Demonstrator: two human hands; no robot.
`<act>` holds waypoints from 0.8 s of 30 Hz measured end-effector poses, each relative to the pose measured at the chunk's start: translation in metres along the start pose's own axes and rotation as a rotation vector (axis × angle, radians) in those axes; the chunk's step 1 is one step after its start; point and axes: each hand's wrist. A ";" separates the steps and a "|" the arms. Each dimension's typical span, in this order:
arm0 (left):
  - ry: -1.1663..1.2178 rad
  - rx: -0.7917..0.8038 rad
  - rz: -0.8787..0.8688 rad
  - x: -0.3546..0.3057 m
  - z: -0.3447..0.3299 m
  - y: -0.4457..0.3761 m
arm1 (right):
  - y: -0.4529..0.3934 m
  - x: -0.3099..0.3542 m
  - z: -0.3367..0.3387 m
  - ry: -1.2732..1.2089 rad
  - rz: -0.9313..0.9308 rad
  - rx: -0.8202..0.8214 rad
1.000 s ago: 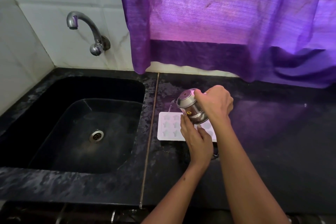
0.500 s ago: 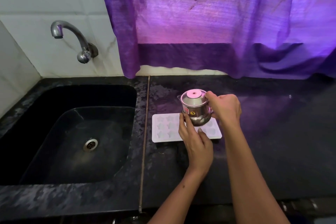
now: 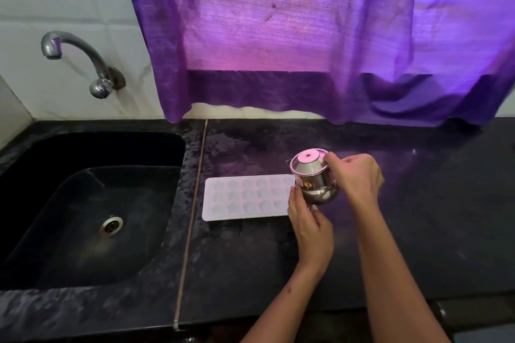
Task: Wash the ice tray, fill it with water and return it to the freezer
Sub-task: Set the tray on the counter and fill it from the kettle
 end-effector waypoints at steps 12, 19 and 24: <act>-0.024 0.071 0.079 0.001 -0.019 0.012 | -0.001 -0.020 0.011 0.112 -0.043 -0.002; -0.049 0.106 0.108 0.003 -0.021 0.009 | -0.003 -0.022 0.006 0.180 -0.009 -0.001; -0.056 0.119 0.104 0.003 -0.021 0.012 | -0.004 -0.023 0.006 0.200 -0.015 -0.002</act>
Point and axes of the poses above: each hand's wrist, its own y-axis away from the middle knuckle, its own z-axis out of the back of the hand, x = y × z, and after that the axes turned 10 degrees about z, right-handed
